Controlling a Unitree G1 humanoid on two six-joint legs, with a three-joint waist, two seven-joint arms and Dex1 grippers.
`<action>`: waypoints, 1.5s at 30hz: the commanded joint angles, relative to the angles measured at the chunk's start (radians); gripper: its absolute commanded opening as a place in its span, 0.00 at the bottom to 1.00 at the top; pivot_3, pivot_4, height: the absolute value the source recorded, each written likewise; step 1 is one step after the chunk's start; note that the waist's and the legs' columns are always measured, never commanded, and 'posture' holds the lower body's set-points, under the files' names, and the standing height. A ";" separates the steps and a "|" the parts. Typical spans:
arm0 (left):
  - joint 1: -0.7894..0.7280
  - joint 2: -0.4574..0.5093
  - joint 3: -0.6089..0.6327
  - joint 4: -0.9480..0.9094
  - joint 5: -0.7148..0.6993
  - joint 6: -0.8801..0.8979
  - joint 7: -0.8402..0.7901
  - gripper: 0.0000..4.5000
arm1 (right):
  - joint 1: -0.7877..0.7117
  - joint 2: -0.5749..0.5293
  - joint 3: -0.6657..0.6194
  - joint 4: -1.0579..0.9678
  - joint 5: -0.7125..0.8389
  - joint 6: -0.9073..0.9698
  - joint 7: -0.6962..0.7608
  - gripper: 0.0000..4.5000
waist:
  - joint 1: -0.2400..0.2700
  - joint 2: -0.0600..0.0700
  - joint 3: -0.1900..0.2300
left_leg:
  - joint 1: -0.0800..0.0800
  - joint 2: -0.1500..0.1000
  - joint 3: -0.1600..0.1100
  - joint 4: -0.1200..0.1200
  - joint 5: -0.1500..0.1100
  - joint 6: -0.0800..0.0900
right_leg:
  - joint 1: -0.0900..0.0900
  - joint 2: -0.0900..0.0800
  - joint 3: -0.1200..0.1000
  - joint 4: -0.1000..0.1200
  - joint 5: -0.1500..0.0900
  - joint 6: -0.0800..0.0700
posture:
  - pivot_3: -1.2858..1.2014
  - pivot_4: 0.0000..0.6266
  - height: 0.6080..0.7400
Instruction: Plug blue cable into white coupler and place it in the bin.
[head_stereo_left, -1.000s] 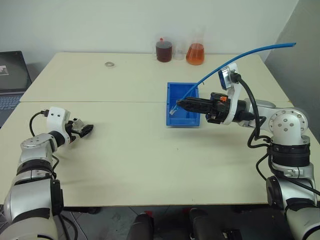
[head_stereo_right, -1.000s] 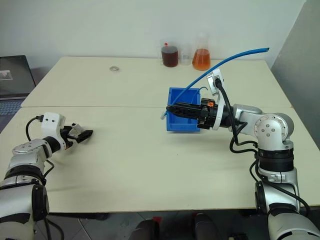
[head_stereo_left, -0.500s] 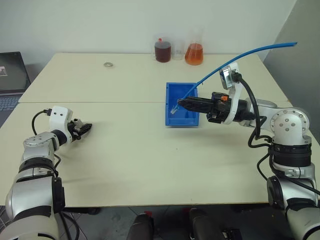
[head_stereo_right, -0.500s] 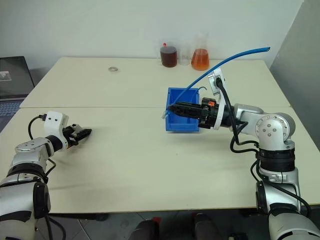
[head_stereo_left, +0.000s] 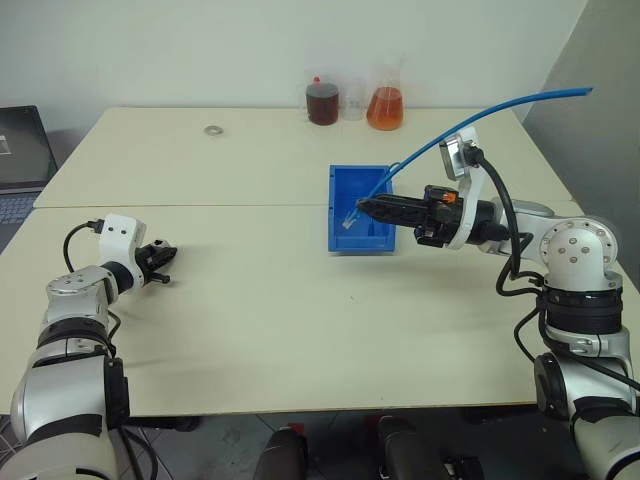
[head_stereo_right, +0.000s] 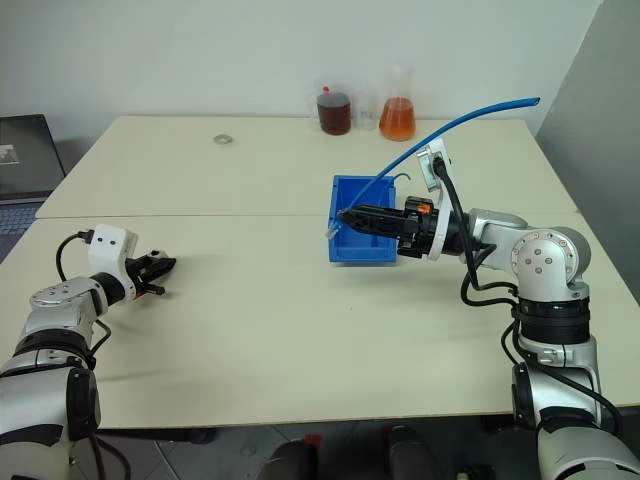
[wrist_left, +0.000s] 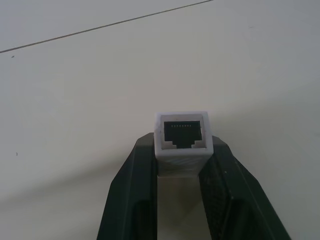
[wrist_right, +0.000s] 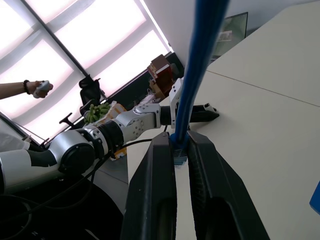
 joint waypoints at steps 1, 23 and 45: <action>0.000 -0.046 -0.100 -0.127 0.052 -0.060 -0.130 0.17 | -0.015 -0.014 -0.022 -0.021 0.005 -0.015 0.016 0.02 | 0.004 0.000 0.000 | 0.000 0.000 0.000 0.000 0.000 0.000 | 0.000 0.000 0.000 0.000 0.000 0.000 | 0.52 0.24 1.00; 0.141 -0.174 -0.537 -0.881 0.013 0.038 -0.667 0.17 | 0.187 -0.120 0.208 -0.254 -0.261 -0.230 0.149 0.02 | 0.001 0.001 0.000 | 0.000 0.001 0.000 0.002 0.000 0.000 | 0.001 0.003 0.002 -0.001 0.000 0.000 | 0.52 0.24 1.00; 0.225 -0.201 -0.518 -0.945 -0.007 0.112 -0.618 0.17 | 0.261 0.054 0.436 -0.153 -0.627 -0.601 0.145 0.02 | 0.007 0.001 0.000 | 0.001 0.001 0.000 0.003 0.000 0.000 | 0.002 0.003 0.001 -0.001 0.000 0.000 | 0.52 0.24 1.00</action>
